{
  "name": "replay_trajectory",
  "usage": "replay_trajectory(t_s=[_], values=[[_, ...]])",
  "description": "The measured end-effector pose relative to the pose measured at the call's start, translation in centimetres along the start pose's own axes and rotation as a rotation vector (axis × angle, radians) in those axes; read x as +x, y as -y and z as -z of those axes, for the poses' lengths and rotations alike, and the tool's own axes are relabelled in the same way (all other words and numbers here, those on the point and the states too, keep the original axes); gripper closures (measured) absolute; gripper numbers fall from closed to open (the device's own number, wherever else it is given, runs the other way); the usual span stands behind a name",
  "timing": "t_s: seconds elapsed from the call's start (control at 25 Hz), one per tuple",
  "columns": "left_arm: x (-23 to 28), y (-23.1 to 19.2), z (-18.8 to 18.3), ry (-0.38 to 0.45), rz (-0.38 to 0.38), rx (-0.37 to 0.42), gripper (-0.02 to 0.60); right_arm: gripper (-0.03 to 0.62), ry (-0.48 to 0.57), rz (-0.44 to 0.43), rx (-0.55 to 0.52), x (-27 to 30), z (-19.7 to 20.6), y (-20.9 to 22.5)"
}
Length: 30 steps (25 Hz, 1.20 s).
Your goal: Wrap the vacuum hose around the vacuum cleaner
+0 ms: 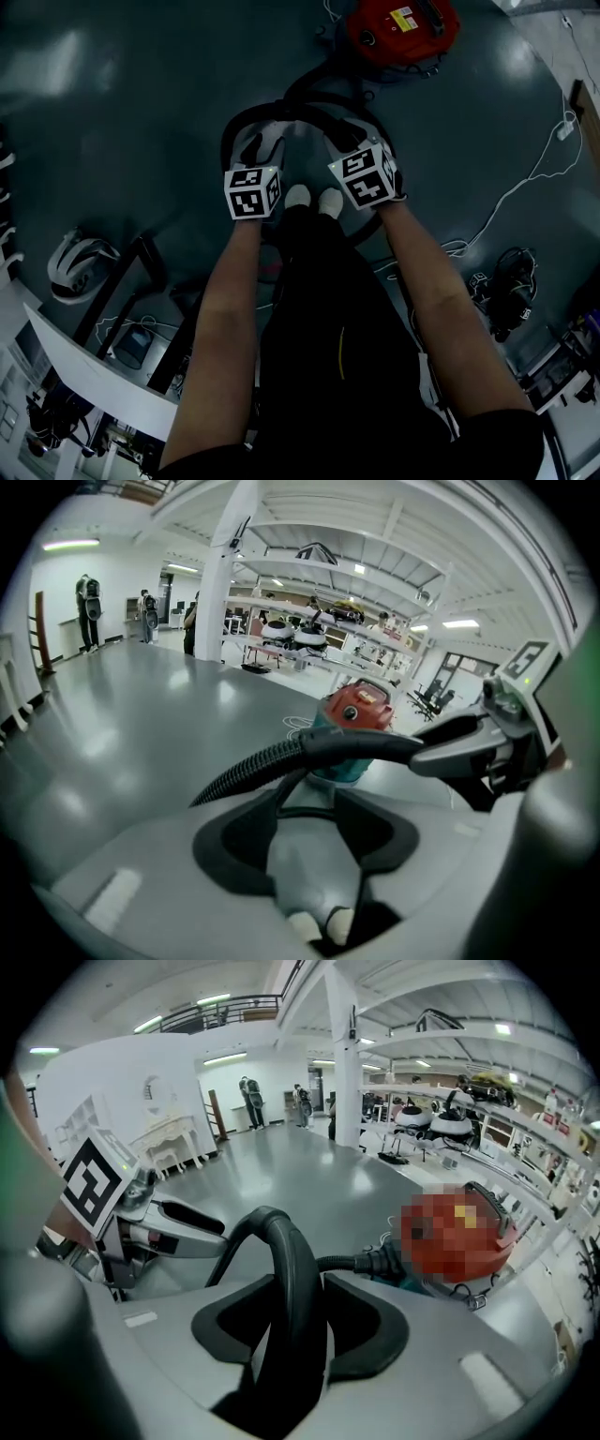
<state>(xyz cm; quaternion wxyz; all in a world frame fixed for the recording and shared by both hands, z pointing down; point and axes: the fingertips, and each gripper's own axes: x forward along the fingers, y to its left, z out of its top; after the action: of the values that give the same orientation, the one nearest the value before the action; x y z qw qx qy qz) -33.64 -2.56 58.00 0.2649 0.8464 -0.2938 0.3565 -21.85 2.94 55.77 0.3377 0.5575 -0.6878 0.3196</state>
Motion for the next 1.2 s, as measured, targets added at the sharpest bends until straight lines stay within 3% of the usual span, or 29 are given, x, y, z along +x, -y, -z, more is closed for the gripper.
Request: replay_trajectory(t_s=[0.48,0.64,0.76,1.2], values=[[4.7,1.8,-8.2,0.041,0.065,0.043,0.379,0.43,0.016,0.039,0.073,-1.3,-3.0,5.8],[6.5,2.2,-10.3,0.011,0.093,0.134,0.378,0.431,0.012,0.033,0.074,-0.7,-4.4,7.3],[7.8,2.3,-11.3,-0.013,0.111,0.174,0.373,0.431,0.0,0.029,0.081,0.0,-4.7,8.4],[10.5,2.5,-13.2,-0.059,0.177,0.173,0.368,0.434,0.019,0.07,0.126,-0.2,-8.0,12.8]])
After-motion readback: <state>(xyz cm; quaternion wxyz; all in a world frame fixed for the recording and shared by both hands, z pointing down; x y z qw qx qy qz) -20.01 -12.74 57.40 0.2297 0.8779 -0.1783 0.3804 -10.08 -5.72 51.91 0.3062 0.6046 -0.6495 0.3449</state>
